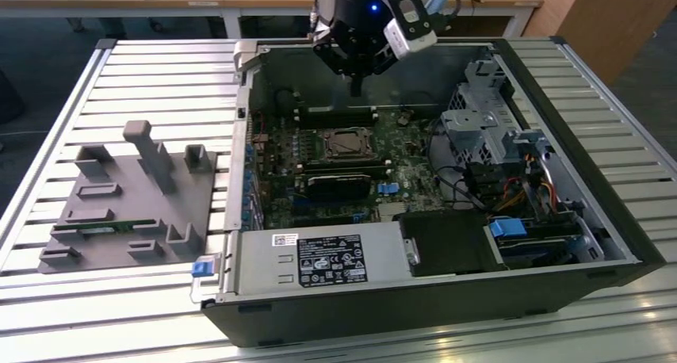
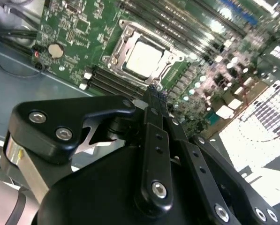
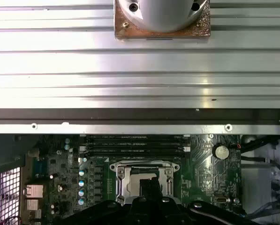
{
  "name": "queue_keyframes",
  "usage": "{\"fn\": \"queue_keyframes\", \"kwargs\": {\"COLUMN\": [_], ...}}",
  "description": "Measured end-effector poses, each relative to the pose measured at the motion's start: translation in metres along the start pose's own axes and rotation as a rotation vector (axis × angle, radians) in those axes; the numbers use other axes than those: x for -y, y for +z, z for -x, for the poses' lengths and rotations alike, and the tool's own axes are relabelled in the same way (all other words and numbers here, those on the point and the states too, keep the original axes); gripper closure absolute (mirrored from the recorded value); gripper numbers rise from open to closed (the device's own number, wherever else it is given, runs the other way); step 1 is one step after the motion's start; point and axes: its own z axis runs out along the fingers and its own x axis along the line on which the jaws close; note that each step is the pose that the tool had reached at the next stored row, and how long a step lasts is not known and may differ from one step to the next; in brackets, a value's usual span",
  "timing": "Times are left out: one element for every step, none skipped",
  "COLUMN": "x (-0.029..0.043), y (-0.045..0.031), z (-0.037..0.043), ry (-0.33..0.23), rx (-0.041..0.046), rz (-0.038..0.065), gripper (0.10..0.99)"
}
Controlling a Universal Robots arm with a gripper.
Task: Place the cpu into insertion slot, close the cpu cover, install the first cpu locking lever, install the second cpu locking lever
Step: 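Install the first cpu locking lever, then install the second cpu locking lever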
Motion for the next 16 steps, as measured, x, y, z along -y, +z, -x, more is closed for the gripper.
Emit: {"fn": "queue_keyframes", "kwargs": {"x": [0.0127, 0.0133, 0.0139, 0.0145, 0.0151, 0.0157, 0.0163, 0.0169, 0.0175, 0.0181, 0.0187, 0.0193, 0.0199, 0.0204, 0.0210, 0.0216], "y": [0.0051, 0.0052, 0.0053, 0.0054, 0.0056, 0.0057, 0.0058, 0.0059, 0.0060, 0.0062, 0.0063, 0.0064, 0.0065, 0.0066, 0.0068, 0.0069], "z": [0.0009, 0.0009, 0.0009, 0.0009, 0.0010, 0.0010, 0.0010, 0.0010, 0.0010, 0.0010, 0.0011, 0.0011, 0.0011, 0.0011, 0.0011, 0.0011], "ry": [0.000, 0.000, 0.000, 0.000, 0.000, 0.000, 0.000, 0.000, 0.000, 0.000, 0.000, 0.000, 0.000, 0.000, 0.000, 0.000], "rx": [-0.0001, 0.0000, 0.0000, 0.0000, 0.0000, 0.0000, -0.0001, -0.0001, 0.0000, 0.0000, 0.0000, 0.0000, 0.0000, 0.0000, 0.0000, 0.0000], "rz": [0.001, 0.001, 0.001, 0.001, 0.001, 0.001, 0.001, 0.001, 0.001, 0.001, 0.001, 0.001, 0.001, 0.001, 0.001, 0.001], "gripper": [0.976, 0.976, 0.976, 0.976, 0.976, 0.976, 0.976, 0.976, 0.976, 0.976, 0.976, 0.976, 0.976, 0.976, 0.976, 0.976]}}
